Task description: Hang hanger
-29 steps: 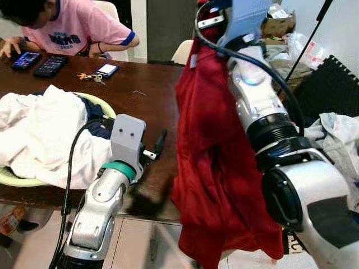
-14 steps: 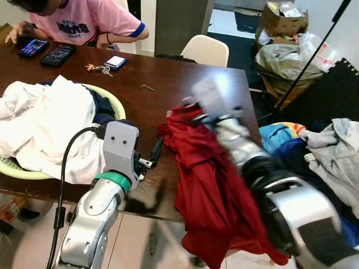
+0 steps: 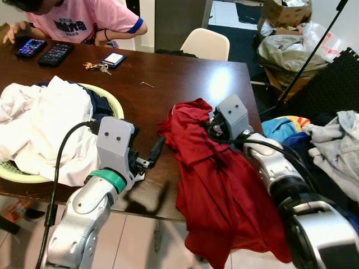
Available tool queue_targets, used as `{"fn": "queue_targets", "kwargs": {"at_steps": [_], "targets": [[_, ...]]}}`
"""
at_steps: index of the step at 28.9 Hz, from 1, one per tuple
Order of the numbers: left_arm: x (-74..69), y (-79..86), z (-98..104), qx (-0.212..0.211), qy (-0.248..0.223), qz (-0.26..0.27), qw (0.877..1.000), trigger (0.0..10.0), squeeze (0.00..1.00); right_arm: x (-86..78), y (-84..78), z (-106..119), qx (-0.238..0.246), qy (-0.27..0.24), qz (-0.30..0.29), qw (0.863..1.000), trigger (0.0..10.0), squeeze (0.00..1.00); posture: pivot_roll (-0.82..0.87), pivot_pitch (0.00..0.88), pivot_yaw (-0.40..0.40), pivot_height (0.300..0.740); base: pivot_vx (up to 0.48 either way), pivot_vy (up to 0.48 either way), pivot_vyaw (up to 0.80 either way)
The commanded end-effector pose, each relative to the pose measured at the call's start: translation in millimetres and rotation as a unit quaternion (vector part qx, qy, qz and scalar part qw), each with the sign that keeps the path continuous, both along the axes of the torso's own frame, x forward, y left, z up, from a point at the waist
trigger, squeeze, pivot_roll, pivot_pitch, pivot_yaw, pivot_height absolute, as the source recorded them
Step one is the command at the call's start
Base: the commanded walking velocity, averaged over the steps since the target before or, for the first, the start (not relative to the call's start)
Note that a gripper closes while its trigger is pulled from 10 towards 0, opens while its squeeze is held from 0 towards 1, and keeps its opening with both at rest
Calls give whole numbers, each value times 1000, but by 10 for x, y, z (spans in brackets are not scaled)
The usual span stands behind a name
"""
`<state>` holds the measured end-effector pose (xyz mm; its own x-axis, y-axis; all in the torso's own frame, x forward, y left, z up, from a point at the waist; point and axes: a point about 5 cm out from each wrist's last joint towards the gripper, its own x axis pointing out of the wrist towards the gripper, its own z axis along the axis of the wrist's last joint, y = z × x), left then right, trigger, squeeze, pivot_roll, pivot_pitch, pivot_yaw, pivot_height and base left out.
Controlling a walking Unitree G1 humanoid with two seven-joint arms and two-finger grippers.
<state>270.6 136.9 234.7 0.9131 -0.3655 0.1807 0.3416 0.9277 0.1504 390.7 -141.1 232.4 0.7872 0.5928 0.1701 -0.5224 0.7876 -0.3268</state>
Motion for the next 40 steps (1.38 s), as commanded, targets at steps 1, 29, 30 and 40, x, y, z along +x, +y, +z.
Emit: {"fn": "queue_targets", "kwargs": {"at_steps": [1,29,30,40], "targets": [[-39,-10,52,8,-10,-13,1000,10000,0,-54,-16,104,40,-12,23,999,10000,0,68,193,20,740,0,0,0],[50,1205,-198,11,115,362,925,9569,0,-514,803,147,201,-18,148,968,10000,0,91,161,34,740,0,0,0],[50,1216,-221,4,119,364,924,4118,0,-510,770,153,201,-20,143,969,10000,0,91,160,33,740,0,0,0],[17,1220,-172,-10,101,379,920,0,0,-498,708,190,200,-25,132,971,10000,0,95,162,24,740,0,0,0]]}}
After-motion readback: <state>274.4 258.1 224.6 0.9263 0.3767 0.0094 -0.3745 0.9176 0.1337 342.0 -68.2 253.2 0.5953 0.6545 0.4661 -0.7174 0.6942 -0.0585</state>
